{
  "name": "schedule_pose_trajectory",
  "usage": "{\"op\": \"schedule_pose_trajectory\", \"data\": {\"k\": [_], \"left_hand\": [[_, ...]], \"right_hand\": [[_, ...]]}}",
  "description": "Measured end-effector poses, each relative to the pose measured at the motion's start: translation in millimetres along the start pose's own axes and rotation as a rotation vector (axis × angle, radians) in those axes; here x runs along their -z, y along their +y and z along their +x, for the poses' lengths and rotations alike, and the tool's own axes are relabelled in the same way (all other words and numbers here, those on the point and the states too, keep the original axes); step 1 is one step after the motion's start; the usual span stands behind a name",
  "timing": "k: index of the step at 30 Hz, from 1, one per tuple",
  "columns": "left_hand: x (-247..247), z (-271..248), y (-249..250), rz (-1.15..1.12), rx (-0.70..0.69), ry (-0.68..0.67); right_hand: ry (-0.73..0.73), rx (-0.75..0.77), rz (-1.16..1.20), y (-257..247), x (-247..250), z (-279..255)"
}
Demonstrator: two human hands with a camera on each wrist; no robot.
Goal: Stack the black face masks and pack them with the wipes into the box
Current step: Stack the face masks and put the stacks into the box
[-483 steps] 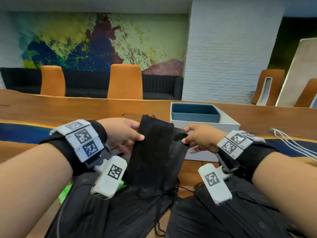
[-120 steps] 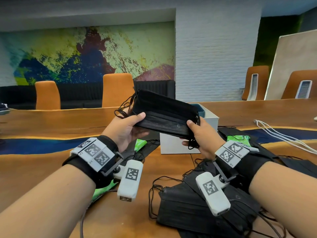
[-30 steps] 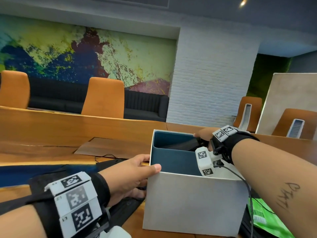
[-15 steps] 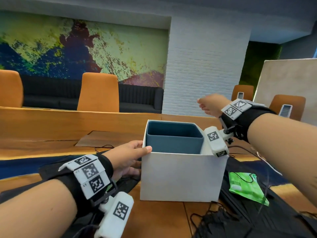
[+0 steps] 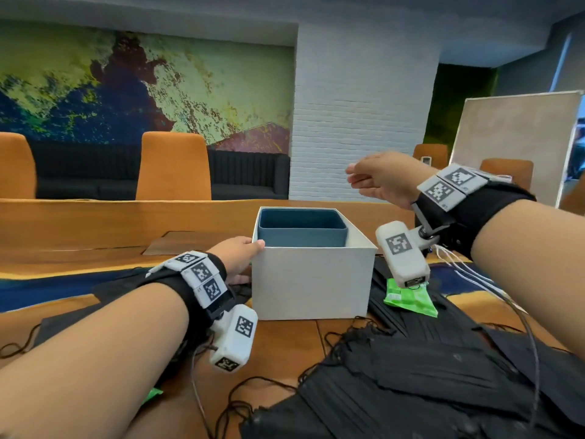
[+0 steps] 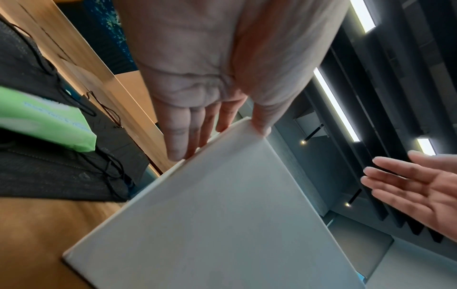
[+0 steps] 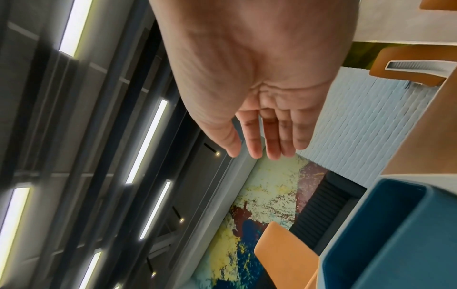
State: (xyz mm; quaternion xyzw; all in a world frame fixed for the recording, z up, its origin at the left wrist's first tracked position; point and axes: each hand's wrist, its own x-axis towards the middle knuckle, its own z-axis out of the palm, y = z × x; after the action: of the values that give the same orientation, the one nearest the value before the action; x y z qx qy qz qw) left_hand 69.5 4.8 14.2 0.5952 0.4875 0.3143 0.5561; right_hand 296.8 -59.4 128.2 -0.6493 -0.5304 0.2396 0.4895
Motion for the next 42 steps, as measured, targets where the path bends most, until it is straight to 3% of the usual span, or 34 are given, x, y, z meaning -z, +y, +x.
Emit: {"op": "schedule_pose_trajectory", "data": {"k": [4,8,11,13,19,24,33,36,42], "left_hand": [[-10,-17,0,0.034,0.048,-0.003],[-14,-38,-6,0.087,0.105,-0.068],[-20,-58,-8,0.207,0.131,-0.110],[-27,-70,-11,0.338,0.130,-0.157],[-40,-87,-31,0.733,0.211,-0.325],[-37,-90,-43,0.886,0.284,-0.383],[-46,-91,-49,1.172,0.293,-0.478],[-51,-87,-48,1.237,0.259,-0.521],[-45,-82,-38,1.360,0.139,-0.478]], "right_hand": [[-0.166,-0.042,-0.129,18,3,-54],[-0.393,-0.218,-0.360,43,5,-96],[-0.523,-0.326,-0.564,58,6,-123],[-0.571,-0.321,-0.706,68,7,-136],[-0.678,-0.353,-0.799,98,-10,-157],[-0.692,-0.372,-0.846,105,-25,-149],[-0.744,-0.447,-0.918,114,-46,-134],[-0.732,-0.490,-0.935,119,-50,-130],[-0.780,-0.375,-1.083,125,-49,-119]]}}
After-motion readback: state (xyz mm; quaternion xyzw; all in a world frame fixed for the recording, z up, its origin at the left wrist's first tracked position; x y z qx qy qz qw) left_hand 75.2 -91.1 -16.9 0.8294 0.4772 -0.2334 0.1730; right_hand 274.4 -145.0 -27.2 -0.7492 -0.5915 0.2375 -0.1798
